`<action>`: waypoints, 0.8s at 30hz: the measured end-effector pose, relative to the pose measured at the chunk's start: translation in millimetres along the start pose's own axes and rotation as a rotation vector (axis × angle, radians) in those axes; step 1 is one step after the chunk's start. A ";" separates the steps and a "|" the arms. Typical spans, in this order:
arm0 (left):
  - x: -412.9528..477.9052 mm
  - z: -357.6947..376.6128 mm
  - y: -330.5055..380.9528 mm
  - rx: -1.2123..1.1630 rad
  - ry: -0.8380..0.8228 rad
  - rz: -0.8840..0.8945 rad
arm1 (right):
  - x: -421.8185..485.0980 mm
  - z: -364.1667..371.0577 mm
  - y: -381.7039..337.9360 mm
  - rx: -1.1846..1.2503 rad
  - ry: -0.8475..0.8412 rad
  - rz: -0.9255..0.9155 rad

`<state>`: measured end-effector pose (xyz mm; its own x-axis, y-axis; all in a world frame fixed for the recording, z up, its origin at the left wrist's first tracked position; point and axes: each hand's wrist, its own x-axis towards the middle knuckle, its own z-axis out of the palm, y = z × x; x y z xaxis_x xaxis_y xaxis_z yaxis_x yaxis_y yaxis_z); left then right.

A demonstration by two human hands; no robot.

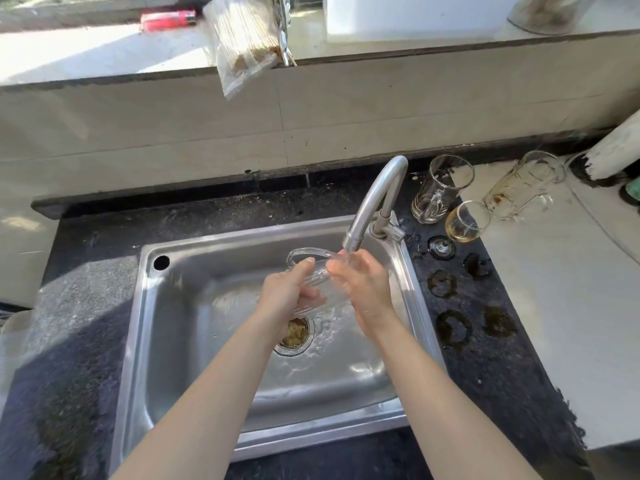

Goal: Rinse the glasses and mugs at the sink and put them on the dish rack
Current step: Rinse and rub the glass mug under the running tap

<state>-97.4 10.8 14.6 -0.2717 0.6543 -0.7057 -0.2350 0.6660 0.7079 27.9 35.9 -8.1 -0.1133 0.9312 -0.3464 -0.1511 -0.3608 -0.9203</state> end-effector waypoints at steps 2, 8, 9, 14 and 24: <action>2.3 6.4 2.0 0.010 0.066 -0.043 | -2.4 -2.5 -2.4 -0.103 -0.023 -0.086; 4.4 20.2 -1.7 0.109 0.138 0.246 | -3.6 -6.5 -23.6 -0.081 0.083 0.242; 4.5 19.3 -3.8 0.189 0.138 0.374 | -1.2 -7.5 -24.7 -0.092 0.074 0.352; 5.2 10.5 -6.7 0.443 0.024 0.675 | 6.0 -24.0 -27.7 -0.076 -0.197 0.692; 6.5 -1.5 -5.0 -0.217 -0.380 0.210 | 4.7 -19.5 -12.4 -0.078 0.248 0.391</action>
<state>-99.5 11.2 6.6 0.0168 0.8779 -0.4785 -0.4118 0.4421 0.7968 48.5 45.7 -1.9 0.0925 0.7140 -0.6940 -0.0690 -0.6907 -0.7198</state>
